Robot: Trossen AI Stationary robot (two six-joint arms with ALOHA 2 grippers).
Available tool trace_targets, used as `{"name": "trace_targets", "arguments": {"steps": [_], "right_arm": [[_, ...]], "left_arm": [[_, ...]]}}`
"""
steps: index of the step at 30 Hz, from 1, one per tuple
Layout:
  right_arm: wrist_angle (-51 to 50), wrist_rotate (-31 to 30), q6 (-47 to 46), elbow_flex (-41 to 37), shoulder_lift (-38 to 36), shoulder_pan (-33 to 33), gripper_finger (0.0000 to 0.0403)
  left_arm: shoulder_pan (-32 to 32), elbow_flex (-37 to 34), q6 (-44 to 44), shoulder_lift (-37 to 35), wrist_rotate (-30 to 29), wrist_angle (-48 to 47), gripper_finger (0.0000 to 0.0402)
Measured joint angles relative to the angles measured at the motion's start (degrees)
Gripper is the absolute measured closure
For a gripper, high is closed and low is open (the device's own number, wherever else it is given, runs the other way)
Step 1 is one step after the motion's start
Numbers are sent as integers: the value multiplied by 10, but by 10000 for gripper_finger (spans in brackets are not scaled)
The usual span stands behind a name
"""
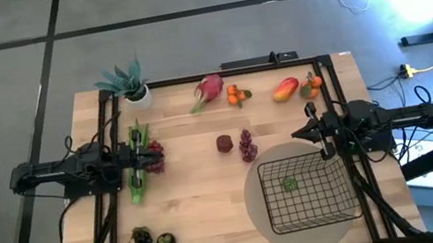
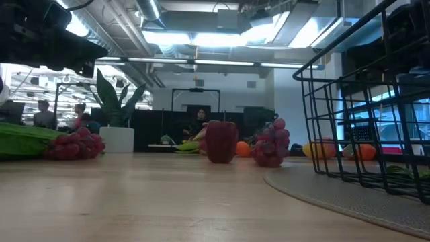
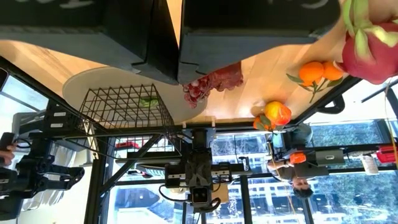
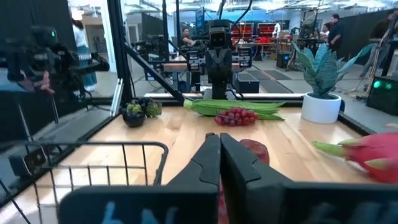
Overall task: Build produce basket
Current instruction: Put the red dragon fruit into the black wire basket
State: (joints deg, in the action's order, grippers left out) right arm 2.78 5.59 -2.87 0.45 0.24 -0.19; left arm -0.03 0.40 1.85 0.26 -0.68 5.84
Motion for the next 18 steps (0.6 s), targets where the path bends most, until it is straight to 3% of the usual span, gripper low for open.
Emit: {"name": "trace_targets", "arguments": {"steps": [6, 11, 18], "right_arm": [[4, 0, 2, 0, 0, 0, 402], [9, 0, 4, 0, 0, 0, 402], [2, 0, 5, 5, 0, 0, 402]], "left_arm": [[1, 49, -42, 1, -45, 12, 401], [1, 147, -74, 45, -74, -114, 401], [1, 302, -184, 194, -151, -287, 401]]}}
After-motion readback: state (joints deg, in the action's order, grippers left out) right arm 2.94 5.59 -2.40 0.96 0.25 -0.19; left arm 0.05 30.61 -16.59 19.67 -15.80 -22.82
